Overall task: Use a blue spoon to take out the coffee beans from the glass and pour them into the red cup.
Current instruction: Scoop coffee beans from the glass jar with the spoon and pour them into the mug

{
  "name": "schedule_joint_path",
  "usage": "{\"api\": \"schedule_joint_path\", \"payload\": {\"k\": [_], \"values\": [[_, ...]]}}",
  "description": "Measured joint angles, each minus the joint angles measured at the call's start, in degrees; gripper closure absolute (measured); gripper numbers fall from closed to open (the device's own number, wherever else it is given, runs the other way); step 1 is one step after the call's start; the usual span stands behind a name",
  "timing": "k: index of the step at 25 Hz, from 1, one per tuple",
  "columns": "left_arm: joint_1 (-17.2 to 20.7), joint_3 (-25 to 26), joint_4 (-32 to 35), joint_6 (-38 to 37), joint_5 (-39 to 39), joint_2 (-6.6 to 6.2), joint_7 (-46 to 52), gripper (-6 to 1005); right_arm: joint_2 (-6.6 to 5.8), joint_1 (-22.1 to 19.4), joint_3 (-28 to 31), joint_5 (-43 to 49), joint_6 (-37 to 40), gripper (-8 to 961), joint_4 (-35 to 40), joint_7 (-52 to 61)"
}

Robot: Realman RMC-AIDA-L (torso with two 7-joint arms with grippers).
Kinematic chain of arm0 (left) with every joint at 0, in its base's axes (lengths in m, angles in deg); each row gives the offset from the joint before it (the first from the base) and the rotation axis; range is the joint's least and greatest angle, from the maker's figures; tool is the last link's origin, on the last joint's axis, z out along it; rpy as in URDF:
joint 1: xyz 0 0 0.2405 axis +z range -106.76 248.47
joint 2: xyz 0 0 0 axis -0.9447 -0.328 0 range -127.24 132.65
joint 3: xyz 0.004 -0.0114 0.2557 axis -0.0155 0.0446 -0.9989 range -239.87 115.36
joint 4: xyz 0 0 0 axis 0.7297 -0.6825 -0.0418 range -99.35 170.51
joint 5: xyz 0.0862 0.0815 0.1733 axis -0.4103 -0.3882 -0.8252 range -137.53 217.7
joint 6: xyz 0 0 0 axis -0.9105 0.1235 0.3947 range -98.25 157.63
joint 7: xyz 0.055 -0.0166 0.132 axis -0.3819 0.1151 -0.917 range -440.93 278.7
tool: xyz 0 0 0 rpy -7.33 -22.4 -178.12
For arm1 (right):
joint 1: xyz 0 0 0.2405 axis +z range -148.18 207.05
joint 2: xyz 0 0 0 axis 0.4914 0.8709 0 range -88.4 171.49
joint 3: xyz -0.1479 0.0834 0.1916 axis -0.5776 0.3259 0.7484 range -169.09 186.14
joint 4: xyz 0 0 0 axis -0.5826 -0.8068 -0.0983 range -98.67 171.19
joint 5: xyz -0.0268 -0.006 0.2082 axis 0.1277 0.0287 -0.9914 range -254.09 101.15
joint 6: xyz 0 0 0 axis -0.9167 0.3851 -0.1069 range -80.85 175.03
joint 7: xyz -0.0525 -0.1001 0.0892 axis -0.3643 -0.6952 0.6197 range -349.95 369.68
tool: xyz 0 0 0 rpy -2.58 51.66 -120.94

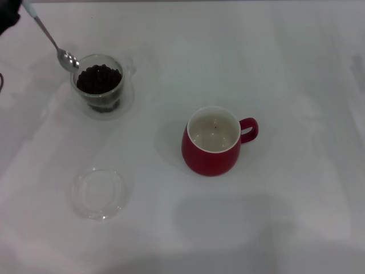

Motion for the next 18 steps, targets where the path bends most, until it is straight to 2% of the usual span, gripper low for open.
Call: {"api": "schedule_joint_path", "payload": {"k": [8, 18], "values": [[-0.8, 0.0, 0.1, 3.9, -1.7, 1.2, -0.2, 864, 0.0, -0.2, 0.1, -0.5, -0.6, 112, -0.2, 0.1], [-4.6, -0.2, 0.4, 11.3, -3.8, 2.3, -1.3, 864, -0.07, -0.5, 0.2, -1.6, -1.6, 113, -0.4, 0.1]]}}
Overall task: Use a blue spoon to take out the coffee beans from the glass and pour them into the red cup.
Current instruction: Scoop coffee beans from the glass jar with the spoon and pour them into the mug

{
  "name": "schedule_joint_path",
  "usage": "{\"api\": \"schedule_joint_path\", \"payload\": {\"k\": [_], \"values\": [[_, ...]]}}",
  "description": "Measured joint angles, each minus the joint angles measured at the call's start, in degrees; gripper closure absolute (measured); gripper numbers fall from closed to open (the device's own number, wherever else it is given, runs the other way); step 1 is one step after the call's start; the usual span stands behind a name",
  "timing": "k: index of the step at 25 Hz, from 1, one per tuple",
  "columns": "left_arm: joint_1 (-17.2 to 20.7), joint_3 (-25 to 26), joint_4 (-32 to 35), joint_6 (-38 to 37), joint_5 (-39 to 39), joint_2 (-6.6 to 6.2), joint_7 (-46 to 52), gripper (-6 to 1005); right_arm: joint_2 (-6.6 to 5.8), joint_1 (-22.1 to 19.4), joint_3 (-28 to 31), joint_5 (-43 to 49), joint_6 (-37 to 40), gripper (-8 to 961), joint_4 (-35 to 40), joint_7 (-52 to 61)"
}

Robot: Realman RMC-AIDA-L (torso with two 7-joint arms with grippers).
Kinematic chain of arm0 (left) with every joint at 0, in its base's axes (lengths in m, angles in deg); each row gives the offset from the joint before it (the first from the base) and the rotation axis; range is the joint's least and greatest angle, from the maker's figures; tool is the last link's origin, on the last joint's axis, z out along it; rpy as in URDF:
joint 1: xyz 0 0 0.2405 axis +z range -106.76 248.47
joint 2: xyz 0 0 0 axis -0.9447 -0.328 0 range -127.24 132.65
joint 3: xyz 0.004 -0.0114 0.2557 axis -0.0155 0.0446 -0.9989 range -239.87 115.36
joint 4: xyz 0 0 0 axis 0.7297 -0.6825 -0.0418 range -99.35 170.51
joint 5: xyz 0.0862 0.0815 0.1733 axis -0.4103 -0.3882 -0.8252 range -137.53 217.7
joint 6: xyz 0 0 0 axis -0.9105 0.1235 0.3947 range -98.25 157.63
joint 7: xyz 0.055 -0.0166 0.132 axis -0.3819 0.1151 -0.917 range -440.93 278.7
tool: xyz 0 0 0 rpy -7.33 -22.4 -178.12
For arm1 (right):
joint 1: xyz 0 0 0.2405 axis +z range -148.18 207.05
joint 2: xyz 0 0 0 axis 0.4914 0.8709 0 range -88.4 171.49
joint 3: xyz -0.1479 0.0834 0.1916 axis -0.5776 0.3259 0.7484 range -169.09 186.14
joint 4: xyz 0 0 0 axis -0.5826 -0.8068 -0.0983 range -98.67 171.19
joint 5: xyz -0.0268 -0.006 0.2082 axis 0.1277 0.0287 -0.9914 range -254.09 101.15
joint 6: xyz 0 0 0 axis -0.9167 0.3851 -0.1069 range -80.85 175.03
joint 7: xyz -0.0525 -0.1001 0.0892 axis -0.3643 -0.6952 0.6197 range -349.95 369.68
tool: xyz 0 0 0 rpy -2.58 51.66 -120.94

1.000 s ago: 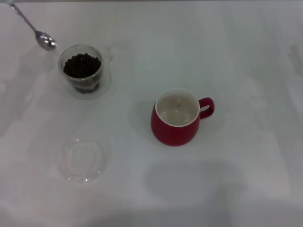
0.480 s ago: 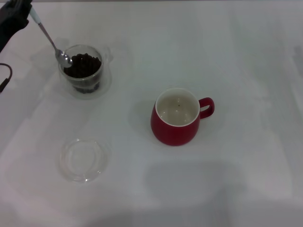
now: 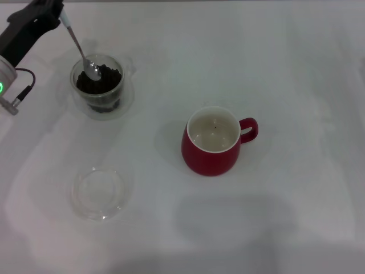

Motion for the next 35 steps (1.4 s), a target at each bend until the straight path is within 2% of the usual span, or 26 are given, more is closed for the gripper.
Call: {"api": "schedule_joint_path", "payload": {"k": [7, 17, 21, 35], "values": [[-1.2, 0.0, -0.2, 1.9, -2.9, 0.25, -1.8, 863, -0.02, -0.3, 0.0, -1.5, 0.0, 113, 0.0, 0.0], [-0.9, -0.1, -0.3, 2.7, -3.8, 0.51, -0.8, 863, -0.02, -0.2, 0.0, -2.2, 0.0, 112, 0.0, 0.0], [-0.9, -0.9, -0.3, 2.7, -3.8, 0.52, 5.2, 863, -0.02, -0.2, 0.0, -2.3, 0.0, 113, 0.0, 0.0], [0.5, -1.1, -0.4, 2.8, -3.5, 0.4, 16.2, 863, -0.02, -0.2, 0.0, -2.3, -0.7, 113, 0.0, 0.0]]}}
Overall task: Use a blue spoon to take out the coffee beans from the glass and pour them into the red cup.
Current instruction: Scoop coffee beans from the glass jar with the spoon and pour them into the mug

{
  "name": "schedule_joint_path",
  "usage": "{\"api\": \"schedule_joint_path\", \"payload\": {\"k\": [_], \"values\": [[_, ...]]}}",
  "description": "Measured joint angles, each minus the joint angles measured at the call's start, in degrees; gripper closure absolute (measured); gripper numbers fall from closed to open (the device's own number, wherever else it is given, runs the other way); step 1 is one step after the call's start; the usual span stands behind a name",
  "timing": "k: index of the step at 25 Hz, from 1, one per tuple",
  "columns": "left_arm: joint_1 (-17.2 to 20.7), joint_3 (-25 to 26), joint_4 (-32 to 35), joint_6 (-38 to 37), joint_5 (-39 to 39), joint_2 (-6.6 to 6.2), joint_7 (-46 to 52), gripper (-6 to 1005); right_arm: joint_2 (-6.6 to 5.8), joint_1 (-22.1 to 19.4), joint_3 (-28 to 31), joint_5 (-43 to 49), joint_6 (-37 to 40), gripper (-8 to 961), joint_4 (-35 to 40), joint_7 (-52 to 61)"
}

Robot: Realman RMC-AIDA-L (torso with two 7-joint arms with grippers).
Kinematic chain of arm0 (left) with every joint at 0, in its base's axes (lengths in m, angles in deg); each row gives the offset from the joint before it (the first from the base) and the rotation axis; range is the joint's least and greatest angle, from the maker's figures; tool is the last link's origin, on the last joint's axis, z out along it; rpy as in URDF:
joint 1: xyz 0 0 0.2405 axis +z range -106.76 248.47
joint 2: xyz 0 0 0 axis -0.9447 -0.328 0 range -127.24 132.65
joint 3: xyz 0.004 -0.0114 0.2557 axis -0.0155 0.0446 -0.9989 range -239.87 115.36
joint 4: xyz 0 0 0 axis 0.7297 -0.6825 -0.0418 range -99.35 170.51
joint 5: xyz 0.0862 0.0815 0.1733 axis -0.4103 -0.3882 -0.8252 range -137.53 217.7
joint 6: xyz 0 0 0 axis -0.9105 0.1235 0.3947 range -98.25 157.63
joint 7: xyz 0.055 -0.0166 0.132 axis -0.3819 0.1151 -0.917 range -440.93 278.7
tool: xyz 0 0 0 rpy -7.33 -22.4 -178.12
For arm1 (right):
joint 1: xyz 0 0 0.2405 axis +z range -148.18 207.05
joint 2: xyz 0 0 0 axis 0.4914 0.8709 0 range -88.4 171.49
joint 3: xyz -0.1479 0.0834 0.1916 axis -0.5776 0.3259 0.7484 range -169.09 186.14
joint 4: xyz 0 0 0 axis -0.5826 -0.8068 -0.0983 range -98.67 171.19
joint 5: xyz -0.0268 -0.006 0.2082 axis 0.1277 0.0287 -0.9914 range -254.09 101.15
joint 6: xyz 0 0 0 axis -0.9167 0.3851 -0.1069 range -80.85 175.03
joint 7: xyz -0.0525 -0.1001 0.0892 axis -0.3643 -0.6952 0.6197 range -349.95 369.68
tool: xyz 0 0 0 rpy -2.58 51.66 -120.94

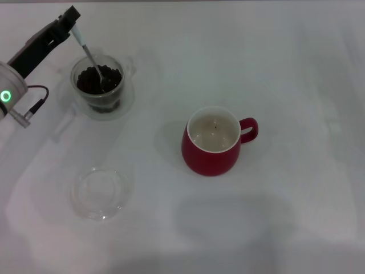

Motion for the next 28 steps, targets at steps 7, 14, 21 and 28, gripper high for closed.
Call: {"api": "schedule_joint_path", "payload": {"k": [7, 14, 21, 28], "values": [[2.1, 0.8, 0.4, -0.4, 0.4, -0.16, 5.4, 864, 0.0, 0.0, -0.4, 0.0, -0.1, 113, 0.0, 0.0], [3.2, 0.9, 0.5, -0.9, 2.7, -0.28, 9.2, 864, 0.0, 0.0, -0.6, 0.1, -0.1, 113, 0.1, 0.0], [4.3, 0.9, 0.6, -3.4, 4.8, -0.34, 13.0, 864, 0.0, -0.1, -0.6, 0.4, -0.1, 113, 0.3, 0.0], [6.2, 0.9, 0.6, -5.9, 8.1, -0.35, 14.1, 864, 0.0, -0.4, -0.7, 0.4, 0.2, 113, 0.5, 0.0]]}}
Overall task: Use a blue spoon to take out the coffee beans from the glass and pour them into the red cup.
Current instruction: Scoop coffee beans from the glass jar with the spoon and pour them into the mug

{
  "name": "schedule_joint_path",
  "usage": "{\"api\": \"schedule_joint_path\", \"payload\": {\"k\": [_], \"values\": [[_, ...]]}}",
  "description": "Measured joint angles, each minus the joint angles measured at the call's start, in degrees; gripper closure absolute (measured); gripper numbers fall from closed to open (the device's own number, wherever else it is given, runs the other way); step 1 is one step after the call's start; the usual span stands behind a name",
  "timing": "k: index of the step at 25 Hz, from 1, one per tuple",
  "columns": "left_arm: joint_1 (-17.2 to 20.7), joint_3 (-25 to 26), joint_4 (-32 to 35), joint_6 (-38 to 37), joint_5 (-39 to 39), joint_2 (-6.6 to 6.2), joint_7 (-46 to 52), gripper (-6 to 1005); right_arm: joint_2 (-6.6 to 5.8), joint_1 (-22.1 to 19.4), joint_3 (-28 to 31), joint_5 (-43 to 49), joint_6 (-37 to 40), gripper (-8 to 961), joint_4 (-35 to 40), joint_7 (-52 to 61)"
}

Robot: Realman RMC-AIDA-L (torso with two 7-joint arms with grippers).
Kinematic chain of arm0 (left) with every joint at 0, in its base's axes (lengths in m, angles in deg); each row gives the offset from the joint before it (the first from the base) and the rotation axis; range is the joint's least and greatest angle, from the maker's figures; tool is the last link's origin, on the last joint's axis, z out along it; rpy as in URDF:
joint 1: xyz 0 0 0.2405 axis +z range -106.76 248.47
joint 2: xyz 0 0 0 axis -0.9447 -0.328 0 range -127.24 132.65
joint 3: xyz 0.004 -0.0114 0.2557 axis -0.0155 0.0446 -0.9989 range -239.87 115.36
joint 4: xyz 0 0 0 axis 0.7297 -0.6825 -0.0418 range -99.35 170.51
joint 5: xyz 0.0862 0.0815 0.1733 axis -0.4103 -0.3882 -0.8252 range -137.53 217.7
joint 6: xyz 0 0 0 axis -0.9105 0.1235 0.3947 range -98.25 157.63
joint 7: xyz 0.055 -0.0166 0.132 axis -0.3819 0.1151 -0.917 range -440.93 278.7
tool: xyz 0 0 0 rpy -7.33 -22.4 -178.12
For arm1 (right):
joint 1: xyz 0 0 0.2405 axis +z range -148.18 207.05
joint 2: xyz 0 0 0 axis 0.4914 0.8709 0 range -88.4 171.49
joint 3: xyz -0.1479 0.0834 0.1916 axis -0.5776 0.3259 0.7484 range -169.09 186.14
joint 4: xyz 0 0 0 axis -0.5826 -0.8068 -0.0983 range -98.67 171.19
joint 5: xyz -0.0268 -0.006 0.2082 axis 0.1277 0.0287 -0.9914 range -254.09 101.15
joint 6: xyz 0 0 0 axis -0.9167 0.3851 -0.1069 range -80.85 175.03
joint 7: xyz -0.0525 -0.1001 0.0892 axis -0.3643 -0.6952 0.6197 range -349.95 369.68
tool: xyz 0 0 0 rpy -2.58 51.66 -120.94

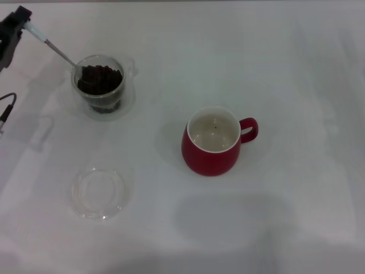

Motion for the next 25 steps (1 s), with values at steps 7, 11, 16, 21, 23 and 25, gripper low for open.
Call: {"api": "schedule_joint_path", "payload": {"k": [7, 11, 16, 21, 23, 25], "values": [[-0.5, -1.4, 0.0, -4.9, -1.1, 0.14, 1.6, 864, 0.0, 0.1, 0.0, 0.0, -0.1, 113, 0.0, 0.0], [-2.1, -5.9, 0.1, -7.4, -1.5, 0.42, 4.0, 863, 0.05, 0.2, 0.0, 0.1, -0.2, 113, 0.1, 0.0], [-4.8, -12.8, 0.7, -8.6, -1.2, 0.64, 5.9, 864, 0.09, 0.2, -0.3, 0.1, -0.6, 112, 0.2, 0.0], [-7.6, -17.8, 1.9, -8.3, -1.5, 0.61, 4.7, 864, 0.09, 0.2, -0.7, 0.1, -1.1, 112, 0.2, 0.0], [-8.6, -19.1, 2.4, -8.3, -1.6, 0.6, 4.4, 863, 0.09, 0.1, -0.7, 0.1, -1.6, 112, 0.2, 0.0], [-9.6, -21.3, 3.4, -8.1, -1.7, 0.49, 3.3, 863, 0.09, 0.1, -0.7, 0.1, -1.9, 112, 0.2, 0.0]]}}
